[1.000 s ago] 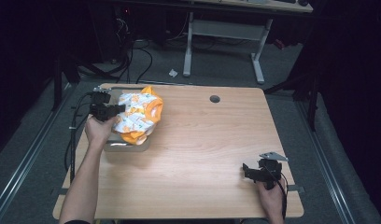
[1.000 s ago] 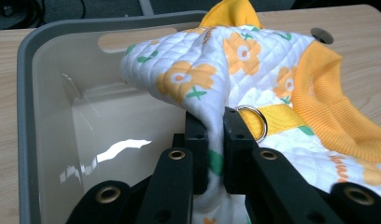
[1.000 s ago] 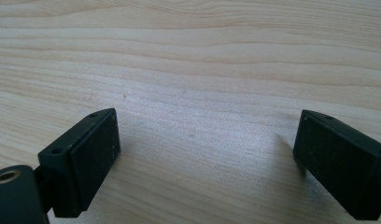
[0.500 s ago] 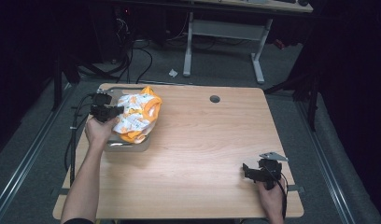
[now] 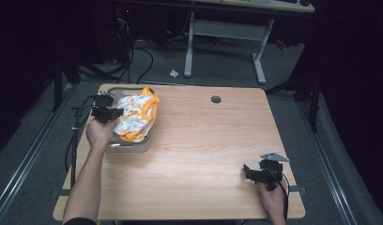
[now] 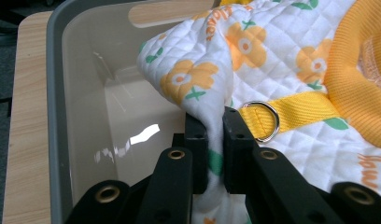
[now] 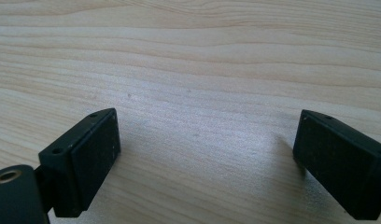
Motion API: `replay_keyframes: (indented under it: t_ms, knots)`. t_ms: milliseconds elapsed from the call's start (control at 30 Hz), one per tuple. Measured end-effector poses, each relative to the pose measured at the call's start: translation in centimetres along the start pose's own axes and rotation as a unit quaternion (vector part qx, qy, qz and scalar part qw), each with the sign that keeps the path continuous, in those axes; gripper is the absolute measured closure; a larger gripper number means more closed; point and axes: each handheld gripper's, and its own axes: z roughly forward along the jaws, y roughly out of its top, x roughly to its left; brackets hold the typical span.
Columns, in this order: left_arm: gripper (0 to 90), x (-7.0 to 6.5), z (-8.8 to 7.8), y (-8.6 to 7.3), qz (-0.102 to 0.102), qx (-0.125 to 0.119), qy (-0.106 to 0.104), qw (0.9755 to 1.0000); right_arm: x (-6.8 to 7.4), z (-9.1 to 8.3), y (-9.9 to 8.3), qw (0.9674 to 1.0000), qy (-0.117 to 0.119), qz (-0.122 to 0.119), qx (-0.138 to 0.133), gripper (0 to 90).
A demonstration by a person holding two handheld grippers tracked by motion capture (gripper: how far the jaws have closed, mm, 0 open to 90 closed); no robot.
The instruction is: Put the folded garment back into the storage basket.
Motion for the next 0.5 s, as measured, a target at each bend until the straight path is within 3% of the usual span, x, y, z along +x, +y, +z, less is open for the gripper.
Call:
replay_keyframes:
  t_ms: [267,333,500]
  knots:
    - [82.5,0.3,0.9,-0.4,-0.004,0.023,0.016,0.9996,0.0,0.0,0.0,1.0000,0.000,-0.001,0.000,7.4]
    - [82.4,0.4,1.1,-0.7,-0.018,0.024,0.018,0.9994,0.0,0.0,0.0,1.0000,0.000,0.001,0.000,7.4]
    - [80.0,0.7,1.4,-1.0,-0.020,0.039,0.022,0.9988,0.0,0.0,0.0,1.0000,0.000,0.000,0.000,7.4]
